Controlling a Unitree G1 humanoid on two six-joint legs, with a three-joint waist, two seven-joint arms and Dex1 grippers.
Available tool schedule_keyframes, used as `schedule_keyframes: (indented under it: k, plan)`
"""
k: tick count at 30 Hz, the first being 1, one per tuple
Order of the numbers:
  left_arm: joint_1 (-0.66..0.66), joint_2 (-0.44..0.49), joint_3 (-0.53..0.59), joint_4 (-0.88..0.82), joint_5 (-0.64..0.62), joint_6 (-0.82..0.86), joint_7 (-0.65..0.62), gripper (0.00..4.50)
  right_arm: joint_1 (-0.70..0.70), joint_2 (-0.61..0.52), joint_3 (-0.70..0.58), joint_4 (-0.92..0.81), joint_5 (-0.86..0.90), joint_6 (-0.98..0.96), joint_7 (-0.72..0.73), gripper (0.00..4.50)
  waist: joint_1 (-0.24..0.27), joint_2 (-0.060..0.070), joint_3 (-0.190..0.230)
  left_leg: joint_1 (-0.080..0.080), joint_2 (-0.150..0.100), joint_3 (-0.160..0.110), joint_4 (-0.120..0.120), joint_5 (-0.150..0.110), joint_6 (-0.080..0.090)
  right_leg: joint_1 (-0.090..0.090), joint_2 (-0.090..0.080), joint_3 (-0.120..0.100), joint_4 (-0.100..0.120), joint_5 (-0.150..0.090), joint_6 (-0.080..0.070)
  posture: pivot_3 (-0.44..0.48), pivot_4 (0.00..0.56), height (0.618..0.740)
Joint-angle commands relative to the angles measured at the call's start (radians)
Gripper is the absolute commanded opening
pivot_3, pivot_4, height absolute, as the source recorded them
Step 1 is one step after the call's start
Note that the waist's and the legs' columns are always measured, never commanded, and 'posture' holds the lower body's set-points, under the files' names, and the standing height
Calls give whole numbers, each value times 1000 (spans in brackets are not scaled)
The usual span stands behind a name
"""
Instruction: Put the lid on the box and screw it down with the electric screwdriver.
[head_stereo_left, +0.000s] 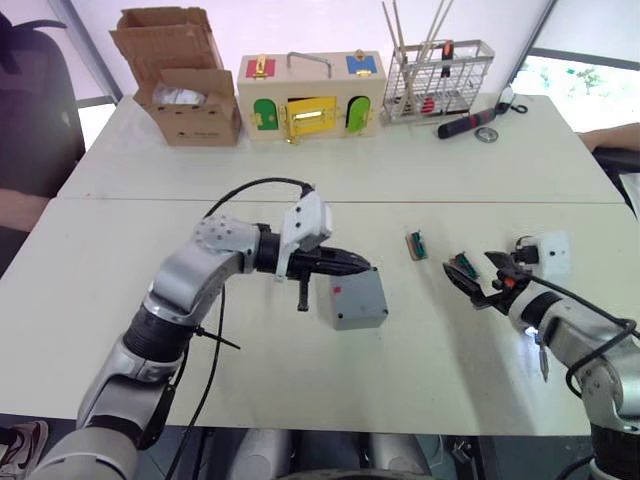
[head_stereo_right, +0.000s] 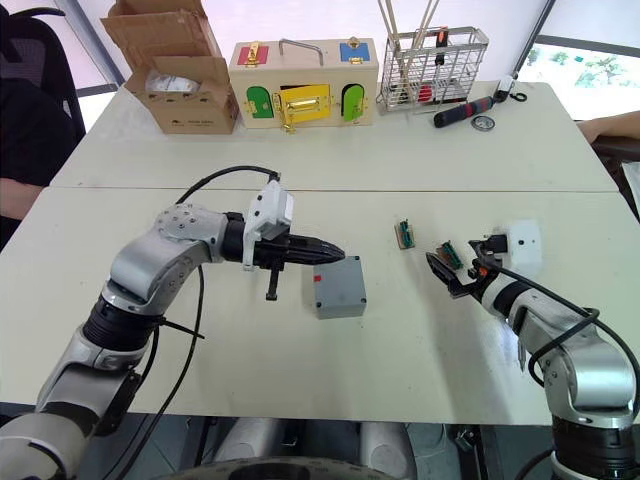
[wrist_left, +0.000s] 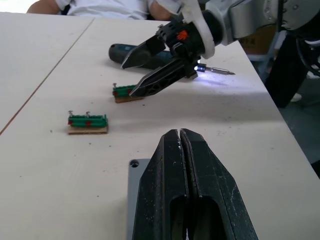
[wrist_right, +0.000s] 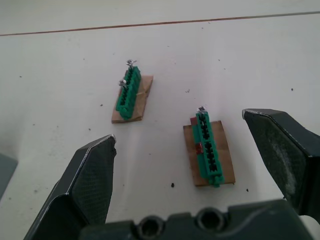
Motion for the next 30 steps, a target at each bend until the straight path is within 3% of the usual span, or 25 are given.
schedule_keyframes:
  k: [1,6,12,23,28,30]
  plan:
    - [-4,0,10,-19,-7,-12,2,0,-5,27,9,8,-41,-101,-9,4249,0,0,0,0,0,0,0,0,0,0,0,0,0,0,0,0,150,740]
    - [-8,-6,32,35,-1,-27,21,0,-35,57,42,91,-88,-169,-18,2921,1,0,0,0,0,0,0,0,0,0,0,0,0,0,0,0,150,740]
    - [-13,-23,36,99,64,-98,94,0,-70,70,42,152,-104,-198,-29,2921,1,0,0,0,0,0,0,0,0,0,0,0,0,0,0,0,150,740]
    - [17,-16,23,78,84,-104,100,0,-94,85,43,180,-95,-201,-28,2921,0,0,0,0,0,0,0,0,0,0,0,0,0,0,0,0,150,740]
    - [19,-7,14,68,81,-99,81,0,-96,100,40,172,-95,-204,-32,1832,0,0,0,0,0,0,0,0,0,0,0,0,0,0,0,0,150,740]
    - [18,-8,13,70,82,-100,81,0,-92,101,43,171,-104,-204,-36,923,1,0,0,0,0,0,0,0,0,0,0,0,0,0,0,0,150,740]
